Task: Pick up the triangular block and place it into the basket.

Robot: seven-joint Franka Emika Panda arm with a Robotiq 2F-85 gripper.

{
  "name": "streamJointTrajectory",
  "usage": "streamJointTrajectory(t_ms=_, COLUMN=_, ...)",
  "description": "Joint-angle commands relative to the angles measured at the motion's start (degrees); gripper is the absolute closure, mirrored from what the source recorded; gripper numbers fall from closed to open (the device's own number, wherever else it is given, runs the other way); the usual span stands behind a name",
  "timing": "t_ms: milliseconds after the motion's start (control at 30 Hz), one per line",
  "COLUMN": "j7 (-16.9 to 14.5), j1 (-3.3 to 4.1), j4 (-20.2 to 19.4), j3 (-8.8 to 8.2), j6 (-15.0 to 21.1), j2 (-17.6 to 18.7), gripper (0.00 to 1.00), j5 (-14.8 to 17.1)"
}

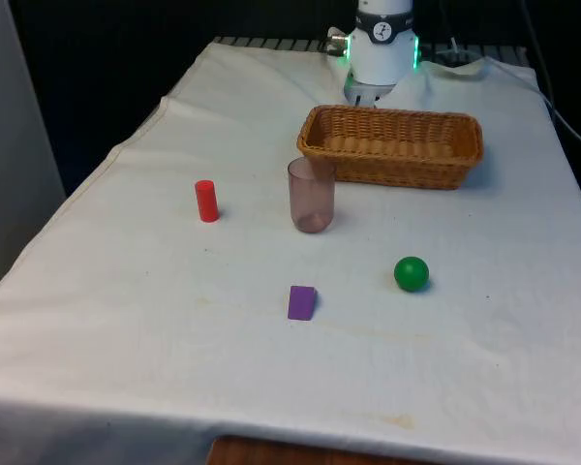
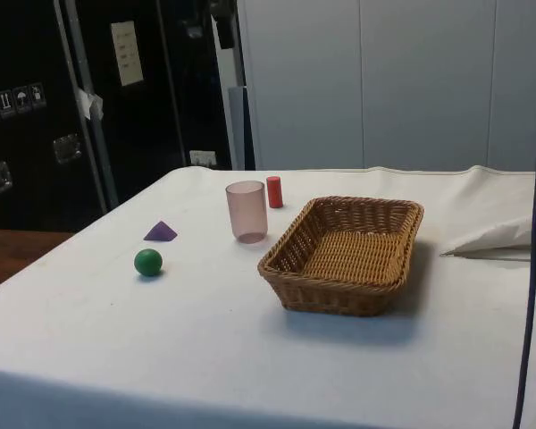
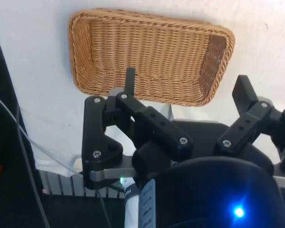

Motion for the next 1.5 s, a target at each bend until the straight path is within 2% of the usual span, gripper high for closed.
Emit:
streamJointTrajectory(t_ms=0, j7=0.69, j1=0.23, j4=-0.17, j3=0.17, j6=0.80, j2=0.23, gripper=0.00, j5=-0.40)
streamJointTrajectory(t_ms=33, j7=0.29, j1=0.06, j4=-0.06, j3=0.17, j6=0.23, j2=0.11, gripper=0.00, j5=-0.11)
streamJointTrajectory(t_ms=67, j7=0.92, j1=0.29, j4=-0.23, j3=0.34, j6=1.09, j2=0.34, gripper=0.00, j5=-0.46)
streamJointTrajectory(t_ms=300, j7=2.18, j1=0.46, j4=-0.17, j3=0.74, j6=4.70, j2=2.23, gripper=0.00, j5=-0.40)
streamJointTrajectory(t_ms=333, j7=1.60, j1=0.34, j4=-0.34, j3=0.69, j6=3.90, j2=1.83, gripper=0.00, j5=-0.23)
streamJointTrajectory(t_ms=567, j7=3.32, j1=0.63, j4=0.74, j3=1.15, j6=8.71, j2=4.93, gripper=0.00, j5=-0.46)
streamJointTrajectory(t_ms=600, j7=2.81, j1=0.52, j4=0.40, j3=1.15, j6=8.31, j2=4.53, gripper=0.00, j5=-0.23)
streamJointTrajectory(t_ms=733, j7=3.78, j1=0.74, j4=1.60, j3=1.26, j6=11.23, j2=6.82, gripper=0.00, j5=-0.34)
streamJointTrajectory(t_ms=967, j7=4.24, j1=0.86, j4=2.86, j3=1.32, j6=13.81, j2=9.17, gripper=0.00, j5=-0.17)
streamJointTrajectory(t_ms=1133, j7=3.61, j1=0.52, j4=4.81, j3=1.15, j6=16.84, j2=12.49, gripper=0.00, j5=0.11)
streamJointTrajectory(t_ms=1167, j7=3.90, j1=0.69, j4=4.18, j3=1.15, j6=16.27, j2=11.69, gripper=0.00, j5=-0.17)
streamJointTrajectory(t_ms=1233, j7=3.15, j1=0.29, j4=5.79, j3=0.97, j6=17.99, j2=13.98, gripper=0.00, j5=0.17)
streamJointTrajectory(t_ms=1467, j7=0.74, j1=-0.23, j4=7.28, j3=0.34, j6=19.31, j2=16.44, gripper=0.00, j5=0.57)
